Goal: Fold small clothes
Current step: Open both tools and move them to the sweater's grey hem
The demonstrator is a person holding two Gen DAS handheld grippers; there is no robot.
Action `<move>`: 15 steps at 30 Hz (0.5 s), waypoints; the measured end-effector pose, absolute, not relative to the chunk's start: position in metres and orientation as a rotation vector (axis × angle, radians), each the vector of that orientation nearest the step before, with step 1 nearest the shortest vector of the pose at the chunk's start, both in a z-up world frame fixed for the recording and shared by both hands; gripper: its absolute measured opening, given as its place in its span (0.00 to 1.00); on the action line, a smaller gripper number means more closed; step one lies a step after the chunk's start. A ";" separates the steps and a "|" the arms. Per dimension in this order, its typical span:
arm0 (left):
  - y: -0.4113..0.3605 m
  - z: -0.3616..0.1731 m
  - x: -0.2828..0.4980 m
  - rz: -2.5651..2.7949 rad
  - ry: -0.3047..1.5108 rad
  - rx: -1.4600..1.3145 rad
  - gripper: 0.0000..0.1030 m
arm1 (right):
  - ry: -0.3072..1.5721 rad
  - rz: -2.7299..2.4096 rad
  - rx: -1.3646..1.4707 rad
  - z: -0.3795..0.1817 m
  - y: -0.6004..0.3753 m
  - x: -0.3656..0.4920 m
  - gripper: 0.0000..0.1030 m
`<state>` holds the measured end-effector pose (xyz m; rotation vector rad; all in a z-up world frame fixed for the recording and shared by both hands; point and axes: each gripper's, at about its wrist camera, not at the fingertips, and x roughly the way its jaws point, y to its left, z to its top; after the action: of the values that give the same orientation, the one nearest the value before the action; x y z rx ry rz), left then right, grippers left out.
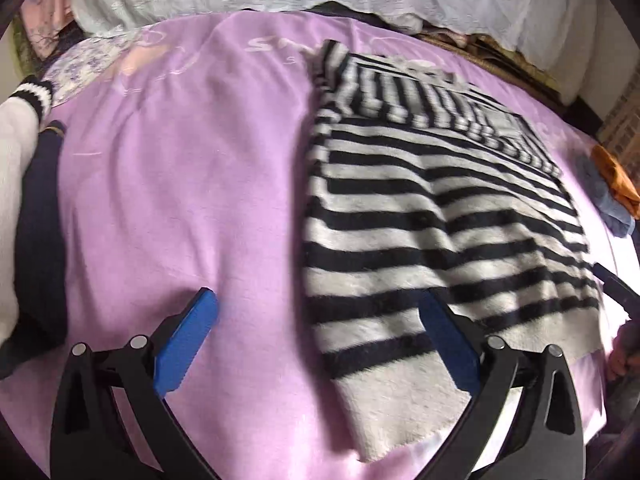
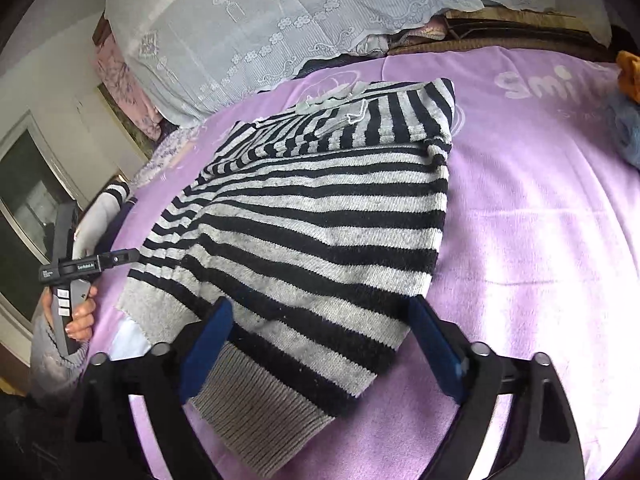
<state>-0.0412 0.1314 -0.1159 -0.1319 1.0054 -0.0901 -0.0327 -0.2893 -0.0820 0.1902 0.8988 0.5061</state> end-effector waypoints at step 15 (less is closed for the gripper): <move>0.112 -0.137 -0.033 -0.335 1.081 -0.286 0.89 | 0.963 0.548 0.358 -0.092 -0.309 -0.041 0.91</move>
<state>-0.0334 0.1116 -0.1375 -0.2860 1.0809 -0.3355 -0.0408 -0.3092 -0.0918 0.3583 0.9630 0.5479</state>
